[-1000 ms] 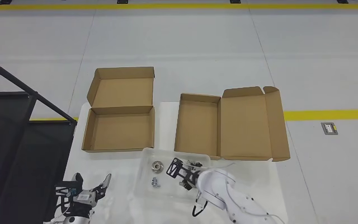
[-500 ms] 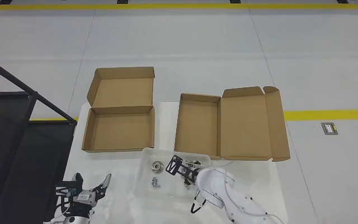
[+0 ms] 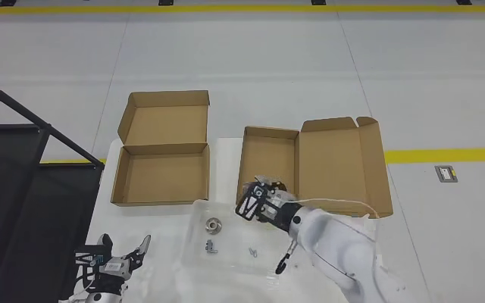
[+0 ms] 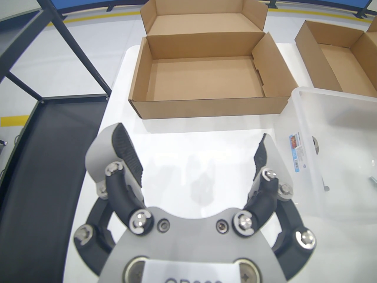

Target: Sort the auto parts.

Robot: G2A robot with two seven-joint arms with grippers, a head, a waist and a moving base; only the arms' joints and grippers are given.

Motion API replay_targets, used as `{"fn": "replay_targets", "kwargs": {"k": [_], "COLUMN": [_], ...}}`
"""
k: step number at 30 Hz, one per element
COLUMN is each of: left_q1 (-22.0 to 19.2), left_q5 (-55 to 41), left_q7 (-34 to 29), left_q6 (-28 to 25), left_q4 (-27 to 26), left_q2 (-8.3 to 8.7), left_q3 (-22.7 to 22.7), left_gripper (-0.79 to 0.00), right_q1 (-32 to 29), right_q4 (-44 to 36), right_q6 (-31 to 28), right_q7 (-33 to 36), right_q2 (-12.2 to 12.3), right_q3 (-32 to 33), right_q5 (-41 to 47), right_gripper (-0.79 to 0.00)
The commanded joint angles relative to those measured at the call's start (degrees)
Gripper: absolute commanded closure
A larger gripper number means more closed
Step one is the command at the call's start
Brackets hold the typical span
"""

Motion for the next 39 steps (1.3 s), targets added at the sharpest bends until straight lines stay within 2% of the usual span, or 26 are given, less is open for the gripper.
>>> {"fn": "replay_targets", "kwargs": {"k": [1, 4, 12, 15, 32, 34, 39], "left_q1": [0.0, 0.0, 0.0, 0.0, 0.0, 0.0, 0.0], "left_q5": [0.0, 0.0, 0.0, 0.0, 0.0, 0.0, 0.0], "left_q7": [0.0, 0.0, 0.0, 0.0, 0.0, 0.0, 0.0], "left_q6": [0.0, 0.0, 0.0, 0.0, 0.0, 0.0, 0.0], "left_q4": [0.0, 0.0, 0.0, 0.0, 0.0, 0.0, 0.0], "left_q2": [0.0, 0.0, 0.0, 0.0, 0.0, 0.0, 0.0], "left_q3": [0.0, 0.0, 0.0, 0.0, 0.0, 0.0, 0.0], "left_gripper": [-0.785, -0.785, -0.785, -0.785, -0.785, -0.785, -0.785], "right_q1": [2.2, 6.8, 23.0, 26.6, 26.5, 26.3, 31.4], "right_q4": [1.3, 6.9, 31.8, 36.9, 37.6, 39.2, 49.6], "right_q6": [1.8, 4.3, 8.0, 9.1, 9.7, 9.8, 10.8], "right_q7": [-0.6, -1.2, -5.5, -7.8, -8.0, -8.6, -6.6], "right_q2": [-0.2, -0.9, -4.6, -6.0, -6.1, -6.4, -8.3], "right_q3": [0.3, -0.7, -8.4, -11.0, -11.1, -11.1, -12.5], "right_q5": [-1.0, -2.1, 0.7, 1.0, 0.6, 2.1, 6.0], "right_gripper": [0.0, 0.0, 0.0, 0.0, 0.0, 0.0, 0.0]}}
